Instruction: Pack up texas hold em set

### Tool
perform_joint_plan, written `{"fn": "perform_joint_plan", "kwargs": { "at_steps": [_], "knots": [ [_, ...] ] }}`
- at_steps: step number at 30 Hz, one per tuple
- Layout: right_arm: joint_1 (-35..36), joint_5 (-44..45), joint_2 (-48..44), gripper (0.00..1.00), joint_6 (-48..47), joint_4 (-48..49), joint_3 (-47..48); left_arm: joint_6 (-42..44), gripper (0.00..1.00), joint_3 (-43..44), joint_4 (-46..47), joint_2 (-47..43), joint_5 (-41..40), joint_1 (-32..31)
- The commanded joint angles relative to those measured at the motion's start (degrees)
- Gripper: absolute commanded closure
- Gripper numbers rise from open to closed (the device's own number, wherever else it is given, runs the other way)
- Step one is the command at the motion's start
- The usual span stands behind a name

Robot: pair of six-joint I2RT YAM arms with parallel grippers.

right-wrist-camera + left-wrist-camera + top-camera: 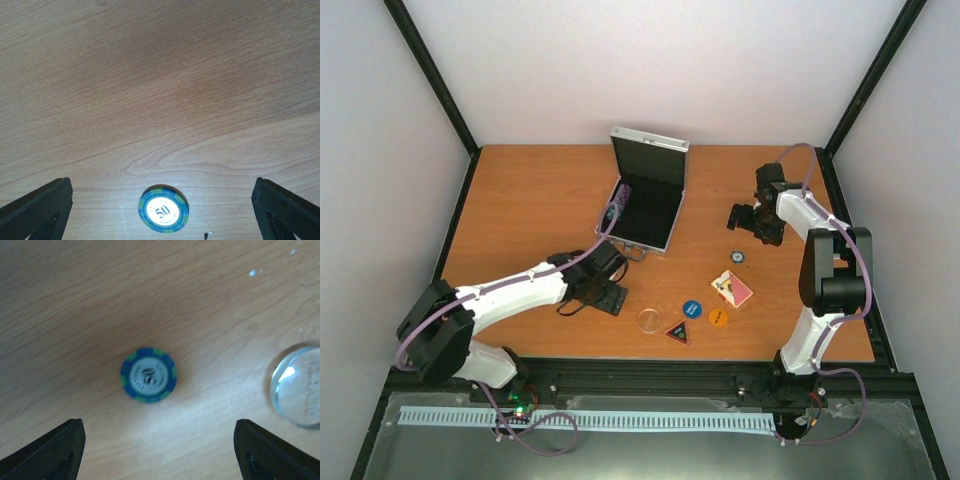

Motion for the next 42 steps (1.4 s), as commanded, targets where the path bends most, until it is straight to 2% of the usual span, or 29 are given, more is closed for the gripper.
{"fn": "perform_joint_plan", "kwargs": {
  "at_steps": [1, 8, 17, 21, 26, 36, 42],
  "knots": [
    [0.86, 1.08, -2.01, 0.0, -0.03, -1.6, 1.79, 2.89, 0.16, -0.97, 11.39, 3.05, 2.55, 0.66],
    [1.05, 1.65, -2.17, 0.0, -0.91, -3.39, 3.16, 4.75, 0.18, 0.44, 12.53, 8.76, 4.66, 2.18],
    [1.12, 1.33, -1.01, 0.0, -1.57, -3.81, 3.79, 5.27, 0.2, 1.39, 10.88, 11.18, 3.53, 3.3],
    [1.09, 1.34, -0.43, 0.0, -2.06, -4.16, 4.05, 4.93, 0.29, 1.51, 9.59, 12.39, 3.22, 3.5],
    [1.12, 1.26, -0.56, 0.0, -2.27, -3.73, 3.34, 4.35, 0.28, -0.34, 9.36, 10.75, 1.66, 3.71],
    [1.11, 1.08, -0.72, 0.0, -1.94, -3.28, 2.26, 3.63, 0.29, 0.0, 6.96, 13.66, 0.77, 3.83],
    [1.15, 1.26, -1.09, 0.0, -1.97, -3.12, 1.28, 3.43, 0.32, -0.15, 7.33, 15.52, 0.71, 3.85]
  ]
}}
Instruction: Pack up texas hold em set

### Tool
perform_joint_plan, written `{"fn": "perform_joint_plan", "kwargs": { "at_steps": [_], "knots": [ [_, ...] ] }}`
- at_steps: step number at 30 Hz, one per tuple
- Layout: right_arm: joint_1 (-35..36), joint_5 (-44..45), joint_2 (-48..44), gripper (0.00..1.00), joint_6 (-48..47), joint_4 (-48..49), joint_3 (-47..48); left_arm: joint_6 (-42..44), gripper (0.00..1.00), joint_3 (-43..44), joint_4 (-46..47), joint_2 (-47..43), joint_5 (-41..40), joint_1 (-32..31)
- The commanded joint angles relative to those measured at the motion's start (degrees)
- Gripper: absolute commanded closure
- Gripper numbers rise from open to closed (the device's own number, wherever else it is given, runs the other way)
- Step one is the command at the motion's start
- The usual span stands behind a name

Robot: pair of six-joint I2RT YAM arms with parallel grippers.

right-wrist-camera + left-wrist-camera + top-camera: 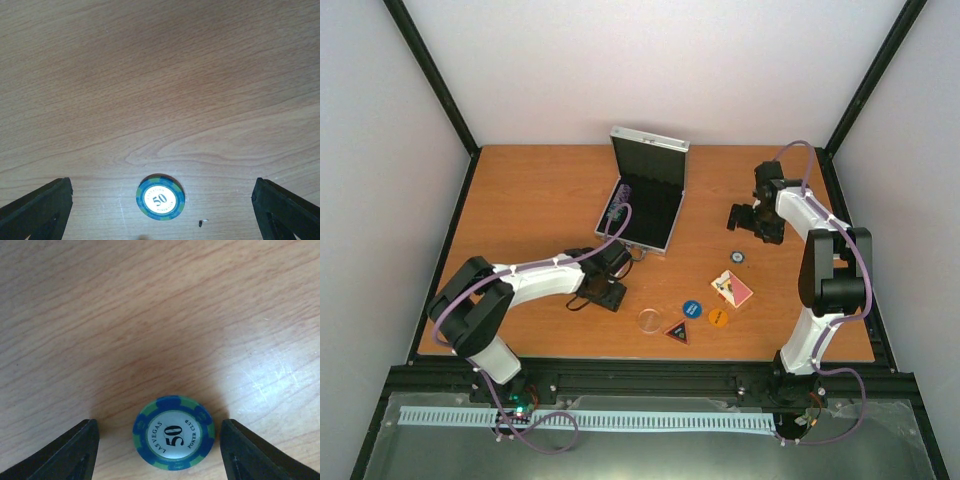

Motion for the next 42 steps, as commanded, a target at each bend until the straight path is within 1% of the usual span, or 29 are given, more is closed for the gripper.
{"fn": "perform_joint_plan", "kwargs": {
  "at_steps": [1, 4, 7, 14, 17, 21, 25, 29, 35, 42],
  "knots": [
    [0.35, 0.25, -1.06, 0.0, -0.26, 0.3, -1.06, -0.8, 0.35, -0.11, -1.42, 3.24, 0.03, 0.44],
    [0.36, 0.33, -1.3, 0.0, -0.32, 0.39, -1.31, -0.94, 0.39, -0.66, -0.63, 3.57, 1.21, 0.44],
    [0.37, 0.34, -1.39, 0.0, -0.25, 0.4, -1.44, -0.88, 0.48, -0.97, -0.34, 3.8, 2.31, 0.44],
    [0.42, 0.41, -1.52, 0.0, -0.3, 0.82, -2.35, -1.44, 0.61, -1.79, -1.03, 3.47, 3.62, 0.44],
    [0.4, 0.22, -1.39, 0.0, -0.15, 1.11, -2.67, -1.51, 0.7, -1.87, -1.02, 3.57, 3.55, 0.44],
    [0.38, 0.07, -1.18, 0.0, -0.12, 1.32, -2.82, -1.14, 0.71, -0.27, -1.87, 3.19, 2.44, 0.44],
    [0.36, 0.29, -1.0, 0.0, -0.15, 1.14, -2.22, -0.46, 0.71, 3.27, -4.4, 1.93, 1.3, 0.44],
    [0.36, 0.11, -0.67, 0.0, -0.18, 0.99, -1.41, 0.26, 0.71, 7.33, -7.41, 0.05, -0.03, 0.44],
    [0.4, 0.46, -0.42, 0.0, -0.54, 0.67, -0.97, 1.03, 0.7, 11.16, -10.31, -3.6, -1.16, 0.44],
    [0.91, -1.14, -1.95, 0.0, -1.62, -1.98, 0.76, 0.96, 0.7, 11.34, -8.18, -7.35, -1.48, 0.44]
  ]
}}
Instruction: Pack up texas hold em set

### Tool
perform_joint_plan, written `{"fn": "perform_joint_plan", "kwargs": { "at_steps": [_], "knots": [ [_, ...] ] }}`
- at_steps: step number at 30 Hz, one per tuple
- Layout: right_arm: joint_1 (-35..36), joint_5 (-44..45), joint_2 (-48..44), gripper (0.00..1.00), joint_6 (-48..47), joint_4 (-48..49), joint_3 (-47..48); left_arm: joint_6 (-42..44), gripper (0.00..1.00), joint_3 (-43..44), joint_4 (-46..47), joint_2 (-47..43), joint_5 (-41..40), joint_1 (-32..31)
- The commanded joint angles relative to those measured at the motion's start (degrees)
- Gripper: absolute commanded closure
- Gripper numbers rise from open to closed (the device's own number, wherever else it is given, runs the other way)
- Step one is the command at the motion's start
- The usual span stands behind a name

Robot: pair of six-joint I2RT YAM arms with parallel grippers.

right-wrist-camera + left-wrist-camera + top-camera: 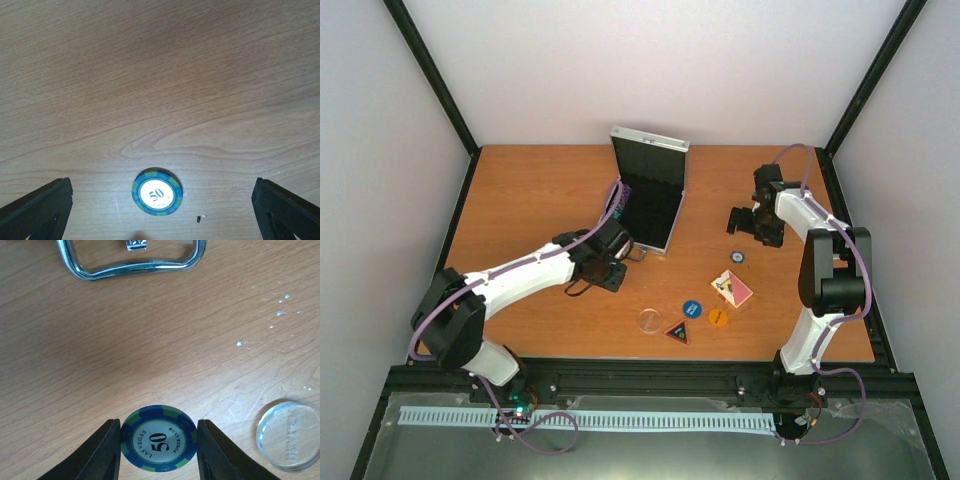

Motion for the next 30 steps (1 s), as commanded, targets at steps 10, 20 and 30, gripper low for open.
{"fn": "perform_joint_plan", "kwargs": {
  "at_steps": [10, 20, 30],
  "knots": [
    [4.29, -3.59, -3.64, 0.0, -1.69, -6.59, 9.79, 3.74, 0.7, 4.96, 3.54, -1.72, 0.26, 2.49],
    [4.51, -4.15, -3.19, 0.0, -2.14, -6.42, 9.65, 8.79, 0.7, 11.89, 11.3, 6.96, -1.2, 7.96],
    [4.51, -3.92, -3.92, 0.0, -3.03, -7.37, 9.59, 8.6, 0.7, 19.54, 20.69, 18.29, -6.8, 10.67]
  ]
}}
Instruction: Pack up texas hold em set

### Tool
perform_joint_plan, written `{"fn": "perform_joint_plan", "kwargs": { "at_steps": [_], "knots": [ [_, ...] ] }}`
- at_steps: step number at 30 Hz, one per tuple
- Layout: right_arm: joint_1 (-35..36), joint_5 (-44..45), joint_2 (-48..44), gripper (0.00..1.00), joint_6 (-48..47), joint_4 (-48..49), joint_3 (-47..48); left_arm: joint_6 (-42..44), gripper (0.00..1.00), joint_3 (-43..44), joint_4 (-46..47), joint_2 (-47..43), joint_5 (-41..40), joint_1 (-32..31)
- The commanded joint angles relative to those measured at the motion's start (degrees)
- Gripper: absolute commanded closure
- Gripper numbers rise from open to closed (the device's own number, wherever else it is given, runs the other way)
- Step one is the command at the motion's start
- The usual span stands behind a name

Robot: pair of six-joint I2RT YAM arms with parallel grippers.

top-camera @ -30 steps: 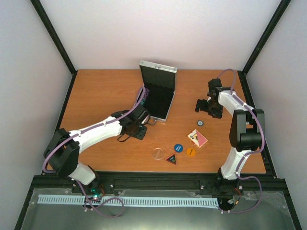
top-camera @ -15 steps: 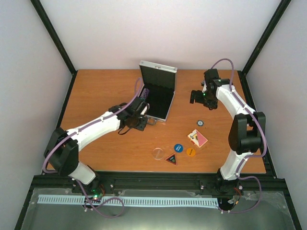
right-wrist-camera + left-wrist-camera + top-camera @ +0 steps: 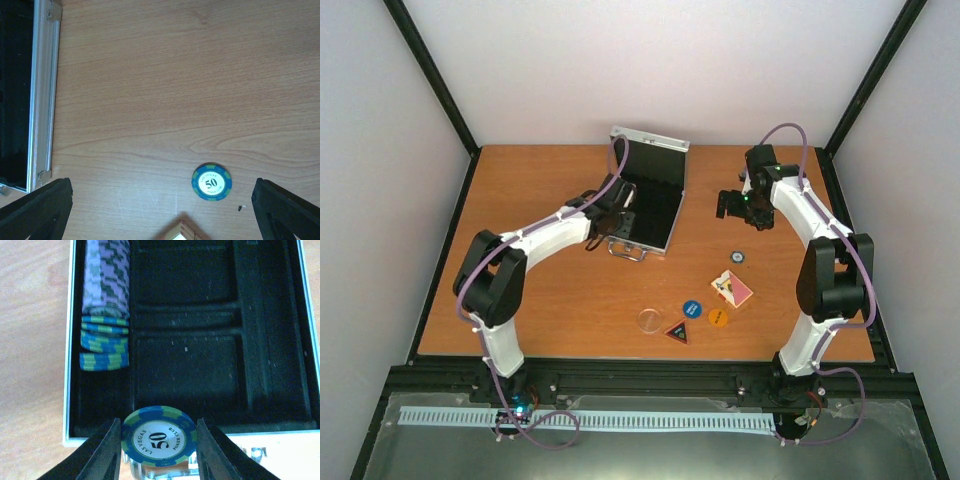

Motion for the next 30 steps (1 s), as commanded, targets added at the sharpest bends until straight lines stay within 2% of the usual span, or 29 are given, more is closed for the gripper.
{"fn": "perform_joint_plan", "kwargs": {
  "at_steps": [1, 11, 20, 24, 30],
  "knots": [
    [0.14, -0.36, -1.91, 0.0, -0.82, -1.36, -0.43, 0.67, 0.7, 3.35, 7.5, 3.09, -3.18, 0.89],
    [0.14, 0.07, -2.78, 0.0, -0.93, -2.39, -1.74, -0.12, 0.7, -1.59, 17.45, 4.94, -5.7, 2.34],
    [0.14, -0.26, -2.33, 0.0, -0.54, -2.61, -0.9, -0.37, 0.7, -3.67, 18.29, 3.63, -4.94, 3.59],
    [0.63, -0.55, -1.68, 0.0, -1.03, -2.91, -0.29, 1.48, 0.59, -1.96, 14.97, -0.66, -4.19, 3.59],
    [2.04, 1.1, -0.75, 0.0, -2.84, -3.6, -0.87, 2.55, 0.38, 2.73, 6.14, -7.0, -1.61, 4.76]
  ]
}}
